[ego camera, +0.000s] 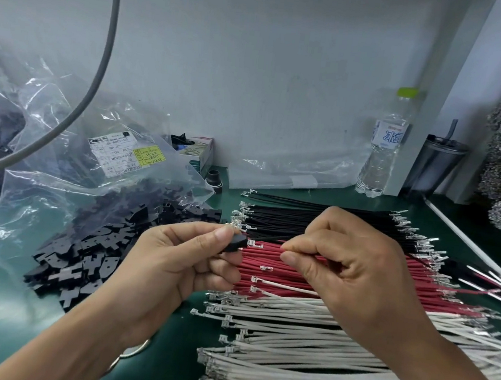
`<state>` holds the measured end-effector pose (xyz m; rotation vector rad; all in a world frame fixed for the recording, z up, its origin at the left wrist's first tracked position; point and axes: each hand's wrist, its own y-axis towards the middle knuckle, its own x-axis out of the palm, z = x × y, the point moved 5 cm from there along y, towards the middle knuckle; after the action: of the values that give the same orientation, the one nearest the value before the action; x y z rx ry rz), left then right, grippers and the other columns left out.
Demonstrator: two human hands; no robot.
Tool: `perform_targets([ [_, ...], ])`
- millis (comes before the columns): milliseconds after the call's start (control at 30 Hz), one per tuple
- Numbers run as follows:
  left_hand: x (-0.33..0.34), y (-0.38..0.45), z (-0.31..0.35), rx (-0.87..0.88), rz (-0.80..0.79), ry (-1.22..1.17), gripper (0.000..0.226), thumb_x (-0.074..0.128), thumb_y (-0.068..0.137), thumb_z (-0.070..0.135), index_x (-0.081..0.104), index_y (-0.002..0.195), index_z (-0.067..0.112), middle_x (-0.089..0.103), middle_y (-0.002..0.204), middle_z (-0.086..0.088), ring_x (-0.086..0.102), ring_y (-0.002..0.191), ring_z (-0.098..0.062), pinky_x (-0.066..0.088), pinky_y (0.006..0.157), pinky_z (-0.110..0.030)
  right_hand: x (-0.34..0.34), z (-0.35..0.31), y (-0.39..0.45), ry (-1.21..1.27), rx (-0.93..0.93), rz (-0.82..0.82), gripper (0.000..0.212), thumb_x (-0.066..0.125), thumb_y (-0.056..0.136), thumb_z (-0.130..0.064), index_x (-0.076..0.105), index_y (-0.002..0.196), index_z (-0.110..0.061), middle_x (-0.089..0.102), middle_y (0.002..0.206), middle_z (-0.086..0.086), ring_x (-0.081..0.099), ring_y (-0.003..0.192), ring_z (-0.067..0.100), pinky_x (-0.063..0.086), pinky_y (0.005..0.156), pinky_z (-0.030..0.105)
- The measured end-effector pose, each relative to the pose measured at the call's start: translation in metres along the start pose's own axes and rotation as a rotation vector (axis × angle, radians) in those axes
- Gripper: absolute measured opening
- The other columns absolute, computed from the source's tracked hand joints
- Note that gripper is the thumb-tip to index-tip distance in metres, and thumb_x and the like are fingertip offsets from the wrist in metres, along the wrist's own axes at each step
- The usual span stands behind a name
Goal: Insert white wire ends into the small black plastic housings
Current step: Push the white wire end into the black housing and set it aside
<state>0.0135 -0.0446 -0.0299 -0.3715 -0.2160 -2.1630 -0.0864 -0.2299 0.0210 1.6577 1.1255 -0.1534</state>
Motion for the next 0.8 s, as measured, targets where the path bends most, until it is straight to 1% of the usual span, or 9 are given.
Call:
perform_targets([
  [167, 0.001, -0.002, 0.001, -0.022, -0.008, 0.027, 0.045, 0.085, 0.070, 0.030, 0.078, 0.102, -0.002, 0.073, 0.083, -0.020, 0.071, 0.063, -0.023, 0.059, 0.058, -0.027, -0.002, -0.003, 0.000, -0.045, -0.039, 0.006, 0.011, 0.073, 0.086, -0.030, 0.080, 0.087, -0.021, 0.059, 0.080, -0.015, 0.061, 0.069, 0.010, 0.051, 0.057, 0.029],
  [233, 0.001, -0.002, 0.002, -0.033, -0.004, 0.041, 0.044, 0.087, 0.072, 0.029, 0.078, 0.101, -0.002, 0.072, 0.081, -0.020, 0.070, 0.062, -0.023, 0.059, 0.057, -0.027, -0.003, -0.007, 0.000, -0.132, -0.084, -0.004, 0.011, 0.073, 0.088, -0.029, 0.080, 0.087, -0.021, 0.058, 0.079, -0.014, 0.059, 0.069, 0.008, 0.050, 0.056, 0.027],
  [300, 0.000, -0.002, 0.002, -0.056, 0.005, 0.060, 0.037, 0.091, 0.076, 0.024, 0.078, 0.099, -0.002, 0.072, 0.079, -0.020, 0.069, 0.060, -0.023, 0.059, 0.056, -0.027, -0.002, -0.011, 0.001, -0.248, -0.143, -0.022, 0.010, 0.072, 0.089, -0.028, 0.079, 0.086, -0.021, 0.057, 0.078, -0.012, 0.055, 0.068, 0.006, 0.048, 0.054, 0.026],
  [367, 0.000, -0.002, 0.001, -0.086, 0.011, 0.066, 0.035, 0.085, 0.073, 0.022, 0.079, 0.096, -0.002, 0.072, 0.078, -0.020, 0.069, 0.059, -0.022, 0.059, 0.055, -0.027, -0.001, -0.014, 0.000, -0.320, -0.188, -0.037, 0.010, 0.072, 0.090, -0.026, 0.078, 0.083, -0.021, 0.057, 0.078, -0.010, 0.053, 0.067, 0.008, 0.047, 0.051, 0.028],
  [500, 0.001, -0.003, -0.001, -0.142, -0.008, 0.022, 0.032, 0.080, 0.073, 0.023, 0.080, 0.095, 0.000, 0.072, 0.078, -0.017, 0.069, 0.059, -0.020, 0.060, 0.056, -0.026, -0.001, -0.012, -0.001, -0.258, -0.157, -0.028, 0.009, 0.074, 0.089, -0.027, 0.079, 0.084, -0.021, 0.057, 0.077, -0.011, 0.052, 0.067, 0.004, 0.046, 0.055, 0.023],
  [567, 0.002, -0.003, 0.000, -0.159, -0.026, -0.007, 0.029, 0.079, 0.075, 0.022, 0.080, 0.095, 0.001, 0.072, 0.078, -0.016, 0.069, 0.059, -0.019, 0.060, 0.056, -0.027, -0.001, -0.010, -0.001, -0.257, -0.152, -0.045, 0.005, 0.079, 0.088, -0.023, 0.079, 0.084, -0.021, 0.057, 0.077, -0.011, 0.052, 0.067, 0.004, 0.046, 0.056, 0.024],
  [667, 0.001, -0.004, 0.002, -0.160, -0.032, 0.034, 0.031, 0.080, 0.074, 0.021, 0.079, 0.095, -0.001, 0.071, 0.077, -0.017, 0.068, 0.058, -0.020, 0.059, 0.055, -0.026, 0.002, -0.012, -0.001, -0.298, -0.170, -0.066, 0.005, 0.081, 0.087, -0.022, 0.079, 0.083, -0.021, 0.057, 0.077, -0.011, 0.052, 0.067, 0.005, 0.047, 0.054, 0.025],
  [800, 0.000, -0.004, 0.002, -0.170, 0.003, 0.122, 0.032, 0.083, 0.070, 0.020, 0.079, 0.093, -0.003, 0.071, 0.076, -0.017, 0.067, 0.057, -0.021, 0.057, 0.053, -0.026, 0.003, -0.004, 0.000, -0.155, -0.025, -0.099, 0.007, 0.073, 0.085, -0.032, 0.077, 0.080, -0.030, 0.057, 0.078, -0.017, 0.056, 0.068, 0.002, 0.041, 0.059, 0.020],
])
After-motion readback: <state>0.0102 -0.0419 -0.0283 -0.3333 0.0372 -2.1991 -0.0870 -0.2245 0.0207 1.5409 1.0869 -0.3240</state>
